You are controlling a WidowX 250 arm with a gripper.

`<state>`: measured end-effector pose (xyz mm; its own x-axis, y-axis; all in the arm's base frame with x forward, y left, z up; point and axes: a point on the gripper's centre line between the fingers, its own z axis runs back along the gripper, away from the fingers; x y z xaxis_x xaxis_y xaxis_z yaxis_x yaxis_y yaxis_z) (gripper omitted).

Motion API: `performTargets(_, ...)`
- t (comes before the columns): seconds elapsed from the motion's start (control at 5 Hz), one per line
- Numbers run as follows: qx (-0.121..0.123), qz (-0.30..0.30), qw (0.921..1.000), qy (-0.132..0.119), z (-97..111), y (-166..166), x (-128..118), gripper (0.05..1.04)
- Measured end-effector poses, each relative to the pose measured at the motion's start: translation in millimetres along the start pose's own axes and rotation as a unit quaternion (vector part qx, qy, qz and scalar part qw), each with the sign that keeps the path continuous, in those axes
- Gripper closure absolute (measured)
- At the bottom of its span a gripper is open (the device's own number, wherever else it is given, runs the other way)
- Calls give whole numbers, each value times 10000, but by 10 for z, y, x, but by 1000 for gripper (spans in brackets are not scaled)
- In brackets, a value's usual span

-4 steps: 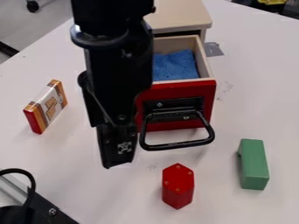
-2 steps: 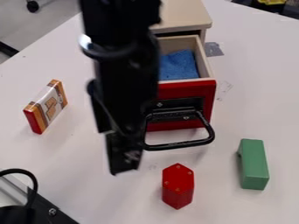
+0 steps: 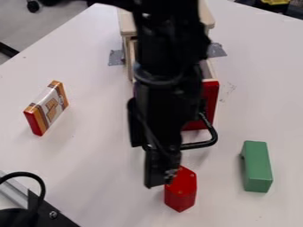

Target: Put the red thing inside the drawer

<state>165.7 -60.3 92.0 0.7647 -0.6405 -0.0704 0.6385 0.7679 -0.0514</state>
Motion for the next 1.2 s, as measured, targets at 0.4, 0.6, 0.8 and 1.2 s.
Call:
performTargets(0.4,-6,173,9998,105,-243,-96,213,83)
performTargets(0.6,88,237,9997,61,-300,-104,265,83)
performTargets(0.8,151,347,9991,215,-461,-90,323,83)
performTargets(1.2,295,548,9979,165,-479,-59,348,83)
